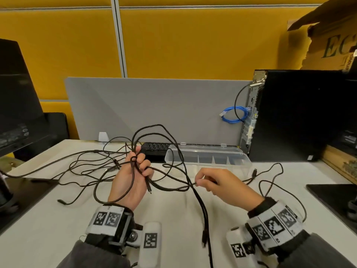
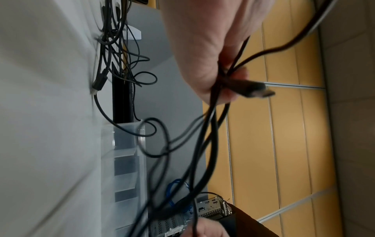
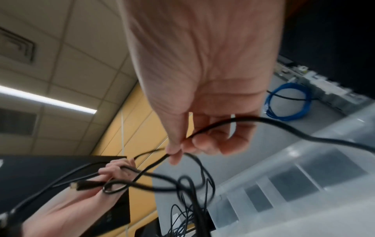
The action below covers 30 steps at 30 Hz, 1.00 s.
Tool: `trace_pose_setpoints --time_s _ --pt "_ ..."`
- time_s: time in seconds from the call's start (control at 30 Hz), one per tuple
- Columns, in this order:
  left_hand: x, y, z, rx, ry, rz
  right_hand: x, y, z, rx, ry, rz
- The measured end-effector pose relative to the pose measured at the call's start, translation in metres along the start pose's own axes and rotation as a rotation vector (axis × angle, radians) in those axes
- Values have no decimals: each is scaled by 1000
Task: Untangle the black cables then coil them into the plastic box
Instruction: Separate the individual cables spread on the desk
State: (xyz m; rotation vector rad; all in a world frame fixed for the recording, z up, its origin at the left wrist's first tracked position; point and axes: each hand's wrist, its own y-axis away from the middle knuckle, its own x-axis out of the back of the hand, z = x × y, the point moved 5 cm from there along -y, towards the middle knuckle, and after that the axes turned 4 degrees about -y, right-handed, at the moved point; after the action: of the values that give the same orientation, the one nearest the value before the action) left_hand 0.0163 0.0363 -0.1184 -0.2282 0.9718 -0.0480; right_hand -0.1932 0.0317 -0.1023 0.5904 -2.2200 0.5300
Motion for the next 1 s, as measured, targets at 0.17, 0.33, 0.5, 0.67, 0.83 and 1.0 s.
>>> trace_pose_setpoints --time_s 0.17,0.33,0.5,0.67,0.83,1.0 --pt "9 1 -12 128 -192 25 6 7 23 -81 -236 43" --pt "6 6 -18 236 -360 -2 7 9 34 -146 -436 89" --pt "-6 12 -24 227 -510 -31 14 16 35 -175 -502 134" --pt "-16 18 -32 173 -615 -21 1 21 20 -124 -388 -22" --pt "-22 20 -44 154 -685 -53 -7 24 -3 -38 -355 -91" --pt "-25 24 -50 138 -792 -82 -14 24 -6 -65 -352 -51"
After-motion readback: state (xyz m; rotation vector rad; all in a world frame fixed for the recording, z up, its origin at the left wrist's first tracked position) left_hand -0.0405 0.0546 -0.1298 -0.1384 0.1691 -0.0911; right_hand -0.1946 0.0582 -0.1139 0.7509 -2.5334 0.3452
